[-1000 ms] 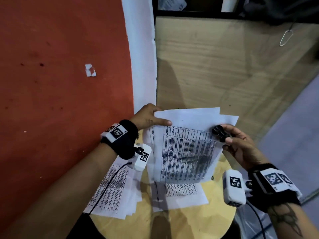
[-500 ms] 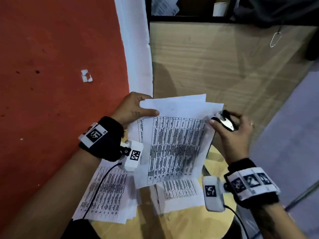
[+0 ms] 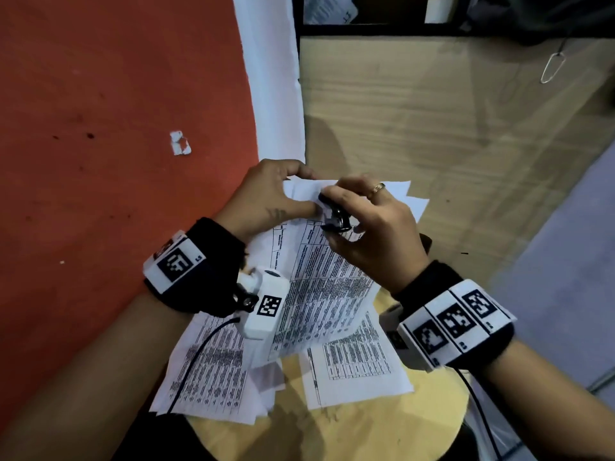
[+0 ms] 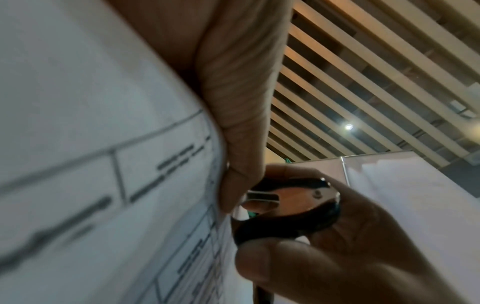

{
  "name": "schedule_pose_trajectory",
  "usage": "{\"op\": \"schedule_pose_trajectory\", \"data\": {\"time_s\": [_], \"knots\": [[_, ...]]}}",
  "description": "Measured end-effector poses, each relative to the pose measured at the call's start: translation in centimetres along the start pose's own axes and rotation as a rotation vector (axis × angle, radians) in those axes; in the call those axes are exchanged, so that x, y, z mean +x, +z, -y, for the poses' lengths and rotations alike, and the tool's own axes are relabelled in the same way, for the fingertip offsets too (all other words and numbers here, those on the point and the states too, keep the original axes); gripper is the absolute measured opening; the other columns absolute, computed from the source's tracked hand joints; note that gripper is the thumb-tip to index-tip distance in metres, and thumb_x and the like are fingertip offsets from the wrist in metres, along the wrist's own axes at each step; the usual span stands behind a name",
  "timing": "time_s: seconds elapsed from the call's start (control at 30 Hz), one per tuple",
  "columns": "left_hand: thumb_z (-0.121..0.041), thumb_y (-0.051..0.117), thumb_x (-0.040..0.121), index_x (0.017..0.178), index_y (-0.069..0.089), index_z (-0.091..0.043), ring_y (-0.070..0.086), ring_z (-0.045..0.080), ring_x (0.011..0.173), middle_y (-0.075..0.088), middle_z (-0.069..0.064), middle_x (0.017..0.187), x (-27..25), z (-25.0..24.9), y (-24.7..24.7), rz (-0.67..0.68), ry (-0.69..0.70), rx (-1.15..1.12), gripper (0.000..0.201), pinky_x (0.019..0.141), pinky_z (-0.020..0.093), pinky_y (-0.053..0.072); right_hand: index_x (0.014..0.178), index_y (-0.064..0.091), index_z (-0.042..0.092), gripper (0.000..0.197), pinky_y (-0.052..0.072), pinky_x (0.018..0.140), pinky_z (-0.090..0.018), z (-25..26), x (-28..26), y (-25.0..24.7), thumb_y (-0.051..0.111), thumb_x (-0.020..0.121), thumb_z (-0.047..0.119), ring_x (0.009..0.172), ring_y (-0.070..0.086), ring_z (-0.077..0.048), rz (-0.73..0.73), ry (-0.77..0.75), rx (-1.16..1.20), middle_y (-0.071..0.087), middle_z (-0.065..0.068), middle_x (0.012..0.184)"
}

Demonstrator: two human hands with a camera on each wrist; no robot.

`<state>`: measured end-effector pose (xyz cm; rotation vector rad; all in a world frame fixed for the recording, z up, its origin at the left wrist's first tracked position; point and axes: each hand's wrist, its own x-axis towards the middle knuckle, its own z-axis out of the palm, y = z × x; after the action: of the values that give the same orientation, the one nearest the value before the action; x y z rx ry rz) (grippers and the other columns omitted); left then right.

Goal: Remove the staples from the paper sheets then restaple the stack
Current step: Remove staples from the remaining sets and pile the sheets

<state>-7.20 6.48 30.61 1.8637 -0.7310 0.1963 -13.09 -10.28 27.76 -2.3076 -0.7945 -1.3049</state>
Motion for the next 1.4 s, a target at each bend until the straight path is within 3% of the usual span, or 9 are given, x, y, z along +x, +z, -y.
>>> {"op": "schedule_pose_trajectory", "data": {"time_s": [0.07, 0.23, 0.57, 0.7, 0.77, 0.9, 1.07, 1.23, 1.4], "knots": [[-0.036, 0.08, 0.046, 0.083, 0.068, -0.026, 0.058, 0.015, 0.074, 0.066, 0.002, 0.08, -0.1, -0.2, -0.1, 0.016, -0.007, -0.019, 0.041, 0.075, 0.042, 0.052, 0.106, 0.067, 0.005, 0.04, 0.055, 0.052, -0.042, -0.1, 0.3, -0.1, 0.068, 0.067, 0.011, 0.083, 0.065, -0.032, 0.024, 0.008, 0.068, 0.062, -0.014, 0.107], [-0.036, 0.081, 0.044, 0.082, 0.069, -0.023, 0.06, 0.007, 0.071, 0.066, -0.007, 0.075, 0.0, -0.4, -0.1, 0.043, -0.021, -0.065, 0.042, 0.074, 0.028, 0.049, 0.105, 0.068, 0.005, 0.034, 0.055, 0.056, -0.043, -0.4, 0.5, -0.4, 0.069, 0.071, 0.009, 0.082, 0.065, -0.03, 0.062, 0.005, 0.128, 0.063, -0.011, 0.105], [-0.034, 0.084, 0.044, 0.077, 0.07, -0.025, 0.059, 0.008, 0.075, 0.067, -0.003, 0.077, 0.2, -0.6, 0.1, 0.101, -0.038, -0.088, 0.037, 0.078, 0.032, 0.049, 0.1, 0.07, 0.009, 0.03, 0.054, 0.055, -0.039, -0.8, 0.6, -0.5, 0.069, 0.07, 0.009, 0.077, 0.065, -0.029, 0.108, -0.063, -0.007, 0.066, -0.007, 0.099], [0.0, 0.086, 0.054, 0.083, 0.067, -0.018, 0.055, -0.002, 0.066, 0.063, -0.011, 0.071, 0.1, -0.8, 0.2, 0.161, -0.045, -0.082, 0.038, 0.066, 0.013, 0.045, 0.097, 0.071, 0.007, 0.029, 0.054, 0.057, -0.039, -1.2, 0.5, -0.6, 0.069, 0.069, 0.01, 0.077, 0.066, -0.031, 0.1, -0.077, -0.005, 0.067, -0.01, 0.096], [0.008, 0.081, 0.06, 0.085, 0.067, -0.017, 0.055, -0.003, 0.067, 0.062, -0.01, 0.074, 0.1, -0.8, 0.1, 0.163, -0.043, -0.072, 0.038, 0.066, 0.011, 0.045, 0.096, 0.071, 0.006, 0.029, 0.054, 0.057, -0.039, -1.3, 0.5, -0.7, 0.07, 0.068, 0.01, 0.077, 0.066, -0.032, 0.097, -0.077, -0.005, 0.067, -0.01, 0.094], [0.007, 0.082, 0.059, 0.089, 0.067, -0.013, 0.054, 0.003, 0.071, 0.062, 0.001, 0.081, 0.1, -1.0, 0.0, 0.173, -0.057, -0.074, 0.039, 0.066, 0.015, 0.044, 0.092, 0.071, 0.007, 0.022, 0.054, 0.055, -0.039, -1.2, 0.6, -0.5, 0.071, 0.07, 0.011, 0.072, 0.065, -0.032, 0.094, -0.09, -0.017, 0.067, -0.009, 0.089], [0.014, 0.075, 0.064, 0.094, 0.067, -0.002, 0.057, 0.004, 0.066, 0.063, 0.005, 0.078, 0.1, -1.1, -0.2, 0.179, -0.053, -0.11, 0.036, 0.064, 0.014, 0.046, 0.086, 0.072, 0.006, 0.017, 0.053, 0.053, -0.037, -1.0, 0.8, -0.5, 0.07, 0.07, 0.011, 0.068, 0.066, -0.03, 0.055, -0.08, -0.003, 0.068, -0.008, 0.083], [0.012, 0.074, 0.066, 0.09, 0.067, -0.01, 0.062, 0.002, 0.066, 0.069, -0.008, 0.071, -0.1, -0.8, -0.2, 0.204, -0.088, -0.232, 0.033, 0.065, 0.014, 0.05, 0.089, 0.073, 0.013, 0.018, 0.053, 0.054, -0.037, -0.8, 0.6, -0.8, 0.072, 0.071, 0.018, 0.069, 0.067, -0.025, 0.031, -0.002, 0.041, 0.069, -0.001, 0.084], [-0.003, 0.075, 0.058, 0.093, 0.065, -0.006, 0.065, 0.006, 0.068, 0.07, -0.004, 0.074, -0.4, -0.8, 0.0, 0.203, -0.085, -0.344, 0.036, 0.068, 0.017, 0.053, 0.093, 0.073, 0.019, 0.023, 0.053, 0.058, -0.037, -0.9, 0.3, -1.0, 0.076, 0.071, 0.025, 0.074, 0.066, -0.016, 0.018, 0.109, 0.119, 0.069, 0.005, 0.086]]}}
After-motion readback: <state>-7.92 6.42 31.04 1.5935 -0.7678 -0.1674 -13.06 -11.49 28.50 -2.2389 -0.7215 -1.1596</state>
